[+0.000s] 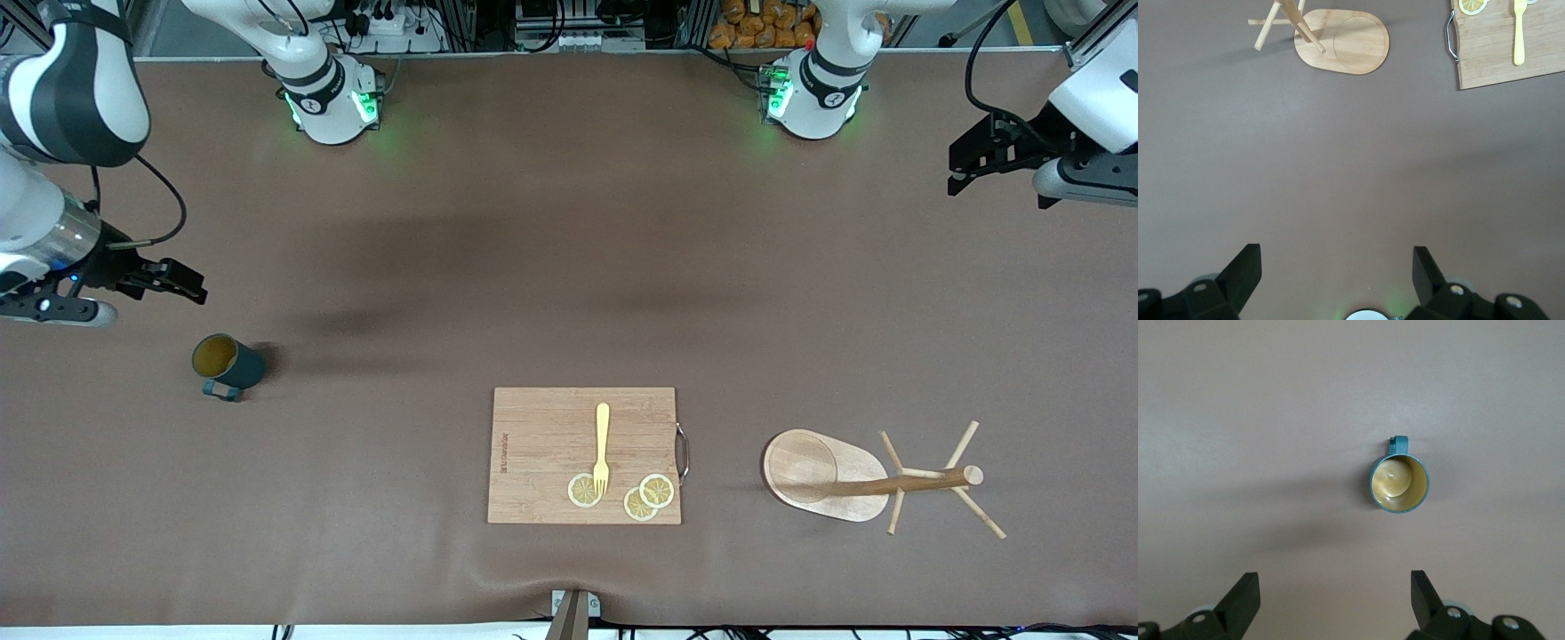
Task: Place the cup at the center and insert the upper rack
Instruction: 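Lower the right gripper over the teal mug rim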
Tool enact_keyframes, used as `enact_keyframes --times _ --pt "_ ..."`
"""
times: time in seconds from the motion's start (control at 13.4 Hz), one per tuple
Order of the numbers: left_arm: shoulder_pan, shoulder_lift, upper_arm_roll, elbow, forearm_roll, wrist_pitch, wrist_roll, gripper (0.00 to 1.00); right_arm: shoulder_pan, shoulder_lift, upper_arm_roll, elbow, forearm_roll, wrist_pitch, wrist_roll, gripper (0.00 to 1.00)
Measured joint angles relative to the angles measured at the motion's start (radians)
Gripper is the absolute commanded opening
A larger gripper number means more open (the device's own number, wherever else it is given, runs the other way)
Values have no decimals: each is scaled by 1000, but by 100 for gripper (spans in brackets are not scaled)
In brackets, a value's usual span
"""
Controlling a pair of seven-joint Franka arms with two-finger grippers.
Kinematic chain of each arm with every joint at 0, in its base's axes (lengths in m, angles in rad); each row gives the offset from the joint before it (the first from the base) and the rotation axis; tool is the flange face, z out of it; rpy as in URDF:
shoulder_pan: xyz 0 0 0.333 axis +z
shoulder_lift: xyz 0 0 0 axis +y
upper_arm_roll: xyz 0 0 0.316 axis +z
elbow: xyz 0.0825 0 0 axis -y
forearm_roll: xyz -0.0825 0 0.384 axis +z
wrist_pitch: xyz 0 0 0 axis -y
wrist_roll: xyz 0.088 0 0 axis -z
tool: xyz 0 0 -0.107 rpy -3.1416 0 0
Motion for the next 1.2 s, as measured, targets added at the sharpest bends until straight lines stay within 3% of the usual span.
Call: enact_keyframes --times 0.6,1.2 --pt "1 25 0 -2 -4 0 -2 100 -1 49 -5 -119 -12 174 1 100" --pt "5 54 0 -3 -16 2 -2 100 -28 156 -16 -125 -47 308 2 98"
